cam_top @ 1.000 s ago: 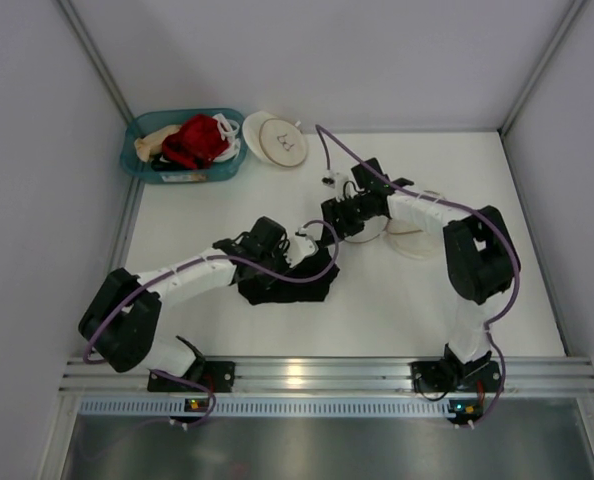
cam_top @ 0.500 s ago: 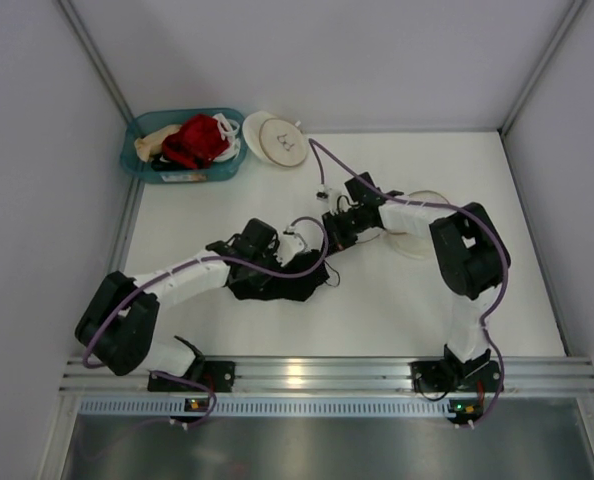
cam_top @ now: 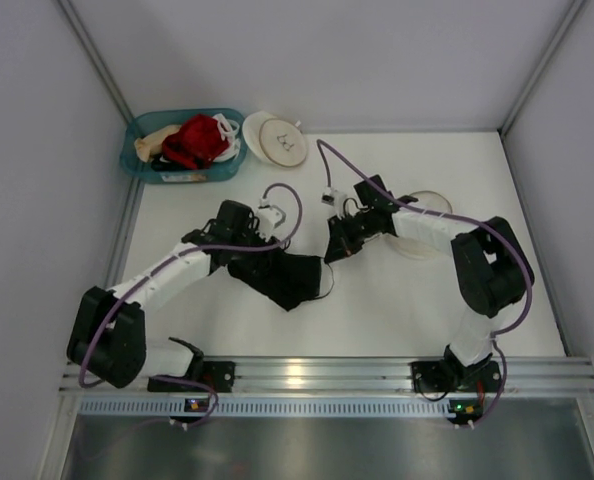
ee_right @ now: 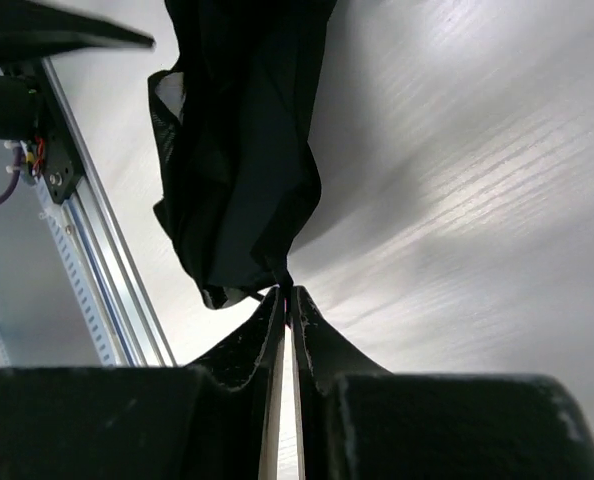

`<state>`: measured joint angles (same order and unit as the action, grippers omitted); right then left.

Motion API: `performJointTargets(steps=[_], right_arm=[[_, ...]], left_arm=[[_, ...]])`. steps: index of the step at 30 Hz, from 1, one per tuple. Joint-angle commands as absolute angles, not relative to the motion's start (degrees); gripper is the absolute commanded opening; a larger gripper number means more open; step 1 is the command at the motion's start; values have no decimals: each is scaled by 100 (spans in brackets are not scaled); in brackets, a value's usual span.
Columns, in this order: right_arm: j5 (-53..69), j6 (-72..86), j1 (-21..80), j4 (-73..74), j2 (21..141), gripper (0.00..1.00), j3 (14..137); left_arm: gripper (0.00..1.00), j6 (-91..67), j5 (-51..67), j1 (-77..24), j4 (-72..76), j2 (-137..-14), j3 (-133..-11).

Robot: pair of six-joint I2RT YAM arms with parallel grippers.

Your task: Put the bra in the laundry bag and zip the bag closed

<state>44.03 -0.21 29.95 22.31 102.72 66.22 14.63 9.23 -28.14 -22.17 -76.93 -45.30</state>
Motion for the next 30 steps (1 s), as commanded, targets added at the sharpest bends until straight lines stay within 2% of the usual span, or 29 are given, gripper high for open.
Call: performJointTargets(steps=[1, 2, 4, 5, 8, 10, 14, 26, 30], right_arm=[[4579, 226, 3059, 2180, 9906, 7, 6478], [4562, 272, 3059, 2214, 9879, 16, 6451], [4448, 386, 3041, 2232, 9809, 23, 6390], [4421, 404, 3015, 2232, 9782, 33, 6381], [4359, 518, 2892, 2233, 9747, 51, 6337], [4403, 632, 2822, 2180, 9765, 57, 6293], [4587, 782, 2777, 2083, 9835, 58, 6205], [5203, 1169, 2909, 1495, 10336, 56, 6003], [5282, 1274, 2997, 1407, 10529, 51, 6091]], left_arm=[[58, 818, 1722, -2146, -2206, -7207, -5123], [59, 765, 1784, -1979, -2302, -7216, -5211], [59, 659, 1977, -1478, -2477, -7399, -5589], [59, 633, 2082, -1129, -2609, -7505, -5703], [59, 589, 2513, -460, -2750, -7988, -5941], [56, 589, 2873, -212, -2804, -8453, -6090], [53, 387, 3400, 263, -2830, -9131, -6214], [42, 211, 3726, 316, -2681, -10239, -6205], [29, 123, 3744, 308, -2628, -10354, -6214]])
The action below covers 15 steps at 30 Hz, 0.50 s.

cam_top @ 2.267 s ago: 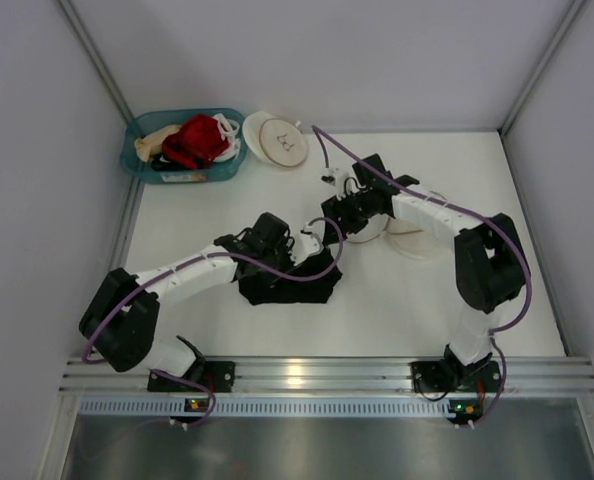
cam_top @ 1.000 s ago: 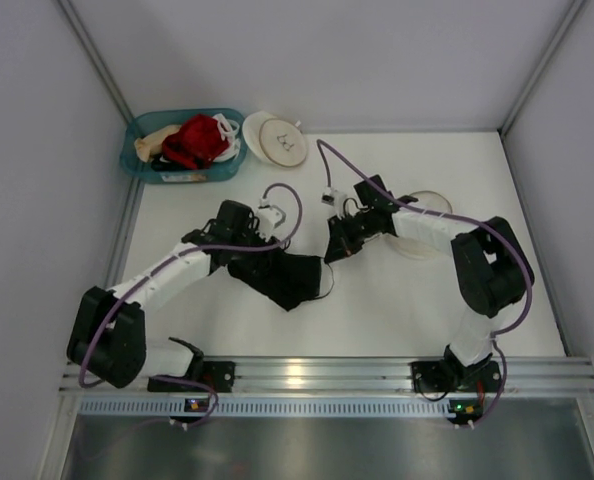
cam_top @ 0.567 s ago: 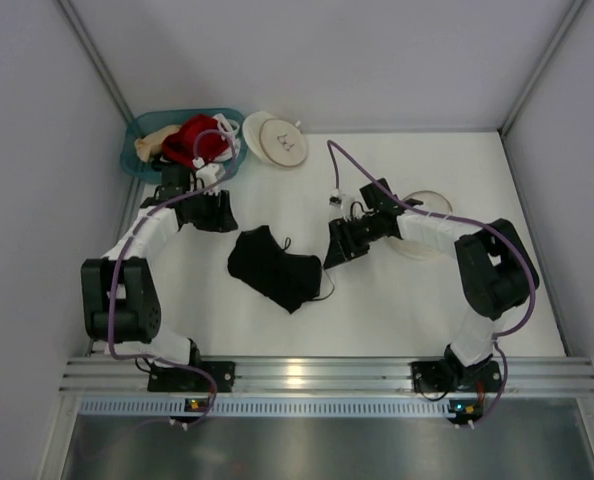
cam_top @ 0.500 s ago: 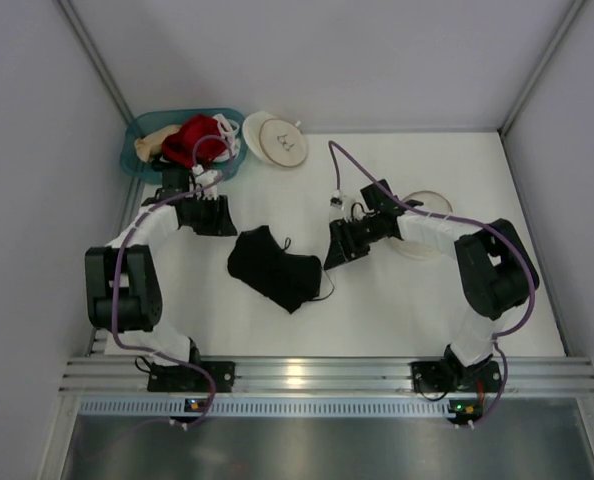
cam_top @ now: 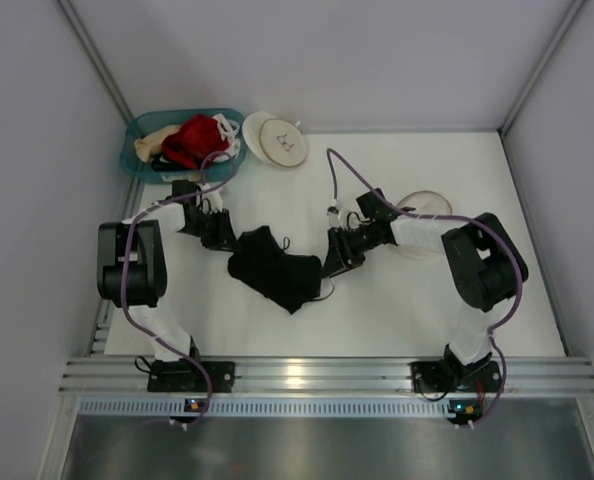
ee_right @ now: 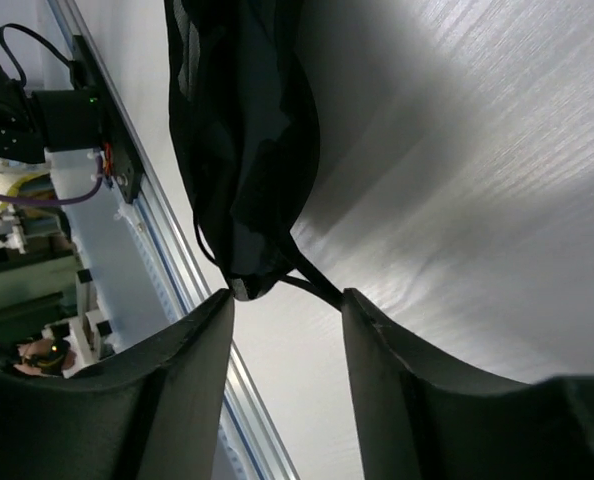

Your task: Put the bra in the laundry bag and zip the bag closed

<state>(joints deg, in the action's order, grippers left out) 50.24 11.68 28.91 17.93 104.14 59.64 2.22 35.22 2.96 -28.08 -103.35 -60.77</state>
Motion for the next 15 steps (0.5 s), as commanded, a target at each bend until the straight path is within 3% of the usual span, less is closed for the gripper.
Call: performJointTargets(steps=[1, 4, 12, 15], right_arm=[[5317, 1370, 3032, 1389, 10564, 46, 6108], [5405, 1546, 3102, 1213, 10600, 35, 6108], [5484, 1696, 3199, 1125, 10749, 7, 6275], [5511, 1731, 3191, 1134, 10758, 3, 6328]], left_arm=[[19, 97, 3788, 308, -2628, -10336, -6223], [0, 18, 3990, 316, -2628, -10091, -6205], [0, -299, 4465, 255, -2637, -8852, -5793], [0, -316, 4465, 115, -2628, -8439, -5564]])
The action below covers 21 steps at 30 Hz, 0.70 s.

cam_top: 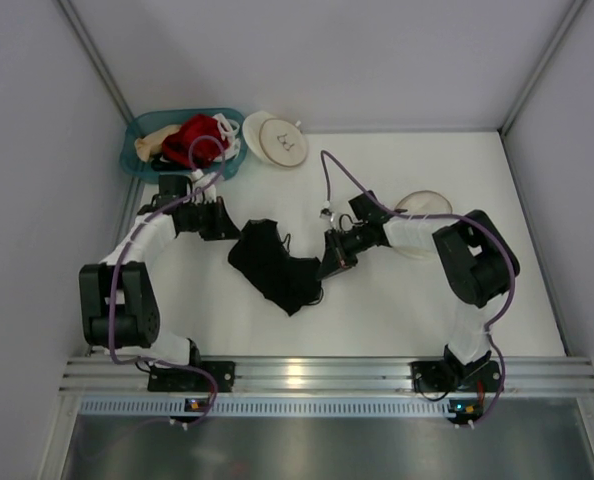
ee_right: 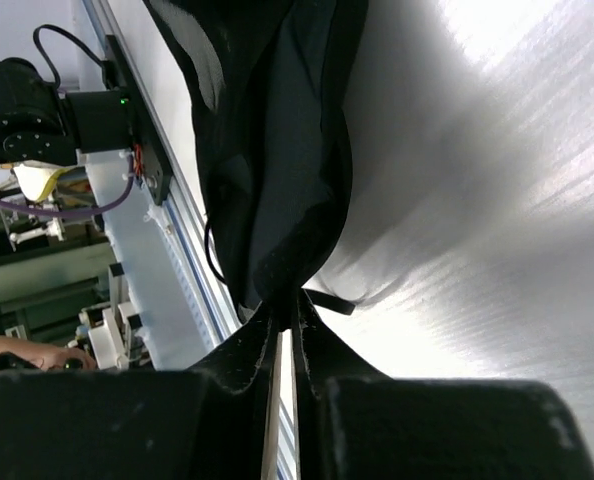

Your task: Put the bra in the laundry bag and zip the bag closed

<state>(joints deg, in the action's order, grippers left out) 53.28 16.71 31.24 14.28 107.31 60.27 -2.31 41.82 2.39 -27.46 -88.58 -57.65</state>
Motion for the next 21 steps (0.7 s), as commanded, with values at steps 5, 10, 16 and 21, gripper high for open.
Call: performJointTargets(steps=[5, 10, 16, 21], right_arm=[[5581, 1845, 3199, 1046, 10819, 0, 6398], [5607, 1881, 3199, 1020, 10846, 0, 6399], [5590, 1819, 3164, 1090, 10819, 4, 6319], [5590, 1653, 2989, 1327, 10732, 23, 6328]], left_arm=[[0, -229, 4202, -649, -2628, -7920, -5143], [0, -246, 3982, -1720, -2628, -7761, -5141], [0, -202, 3999, -2355, -2619, -8164, -5265], [7, -53, 4157, -2584, -2558, -8534, -5212]])
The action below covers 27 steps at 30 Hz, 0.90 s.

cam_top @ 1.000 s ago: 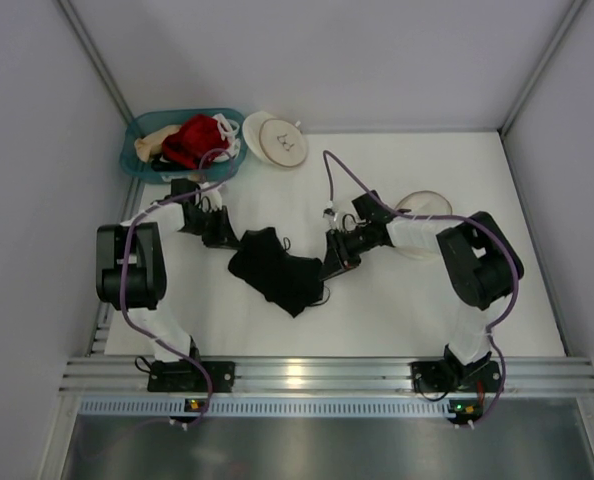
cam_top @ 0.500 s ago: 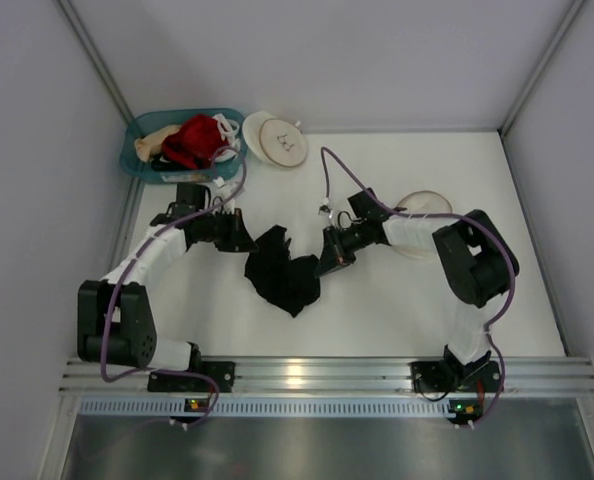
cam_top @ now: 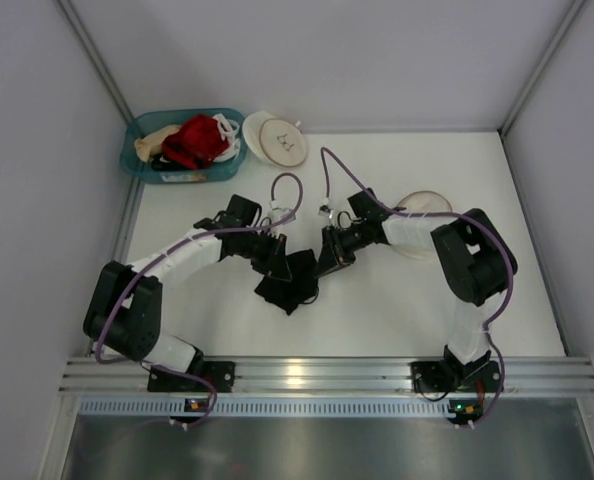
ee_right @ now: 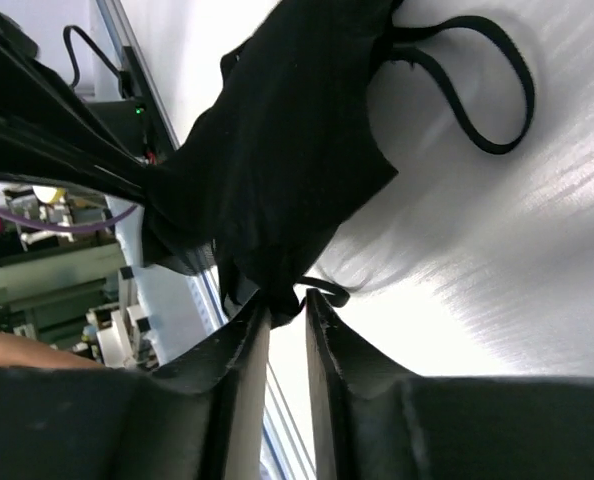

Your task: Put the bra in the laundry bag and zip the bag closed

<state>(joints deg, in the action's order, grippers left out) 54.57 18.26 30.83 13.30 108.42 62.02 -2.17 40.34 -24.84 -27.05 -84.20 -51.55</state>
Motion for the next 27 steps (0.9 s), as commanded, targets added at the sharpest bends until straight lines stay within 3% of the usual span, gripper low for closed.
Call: performJointTargets(steps=[1, 2, 5, 6, 9, 15, 18, 22, 27], right_arm=[[5599, 1609, 2910, 1492, 10705, 27, 6337], [5607, 1565, 2874, 1564, 10644, 30, 6354], [5590, 1529, 2725, 1696, 10477, 44, 6259], [5581, 1564, 2655, 1644, 10433, 52, 6206], [5572, 1766, 2575, 1415, 10292, 62, 6021], [5423, 1890, 2566, 1379, 10090, 67, 5941], [5291, 1855, 2566, 1511, 9985, 72, 6003], [5142, 1872, 2566, 1538, 10098, 80, 6108], [5203, 2039, 2628, 1433, 10493, 81, 6301]], left_arm=[[13, -53, 4227, -2575, -2549, -8534, -5195], [20, -53, 4262, -2575, -2549, -8499, -5177], [28, -53, 4324, -2575, -2558, -8254, -5063], [29, -53, 4316, -2575, -2540, -8175, -5010], [30, -53, 4324, -2558, -2549, -7841, -4782], [35, -53, 3808, -2540, -2558, -7190, -4658], [51, 542, 3176, -2549, -2558, -6918, -4719], [82, 1378, 2568, -2636, -2654, -6697, -4851], [88, 2589, 1592, -3460, -2707, -6662, -4825]])
